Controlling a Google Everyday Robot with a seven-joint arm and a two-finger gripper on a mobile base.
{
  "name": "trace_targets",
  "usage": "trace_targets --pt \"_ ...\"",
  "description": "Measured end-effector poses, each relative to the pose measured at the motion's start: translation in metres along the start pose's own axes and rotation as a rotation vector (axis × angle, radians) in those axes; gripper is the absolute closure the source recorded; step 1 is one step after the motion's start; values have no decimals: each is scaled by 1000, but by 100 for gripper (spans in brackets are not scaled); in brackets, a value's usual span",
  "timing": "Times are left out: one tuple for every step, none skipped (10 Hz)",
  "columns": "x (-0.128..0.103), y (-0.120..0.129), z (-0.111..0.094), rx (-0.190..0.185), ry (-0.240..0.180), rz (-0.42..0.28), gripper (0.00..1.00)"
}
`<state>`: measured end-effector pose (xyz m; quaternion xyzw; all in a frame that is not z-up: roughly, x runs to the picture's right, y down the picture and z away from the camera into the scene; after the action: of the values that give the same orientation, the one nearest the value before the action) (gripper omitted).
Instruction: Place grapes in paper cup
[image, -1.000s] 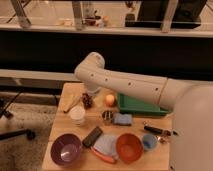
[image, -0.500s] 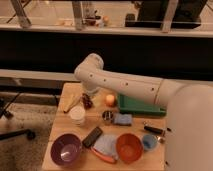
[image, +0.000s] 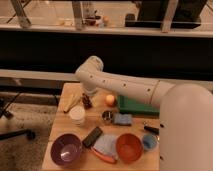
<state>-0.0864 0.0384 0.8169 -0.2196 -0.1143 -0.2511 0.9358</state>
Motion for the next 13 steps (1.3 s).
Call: trace_targets --pt "0 -2 3 -1 -4 4 20" --pt "0 -4 5 -2 -10 7 20" --pt "-1 -6 7 -4 -16 11 20" --pt "-1 -7 9 -5 -23 17 20" --pt "-1 -8 10 -7 -30 20 20" --pt "0 -9 11 -8 -39 26 20" --pt "0 -10 12 -10 -51 34 20" --pt "0 -10 13 -12 -62 40 20" --pt "1 -10 14 -14 -71 47 20" --pt "4 -9 15 -17 -83 59 20" --pt "6 -8 17 -22 -89 67 20" --pt "8 -7 18 -24 -93 72 20" --pt "11 -5 19 -29 -101 82 20"
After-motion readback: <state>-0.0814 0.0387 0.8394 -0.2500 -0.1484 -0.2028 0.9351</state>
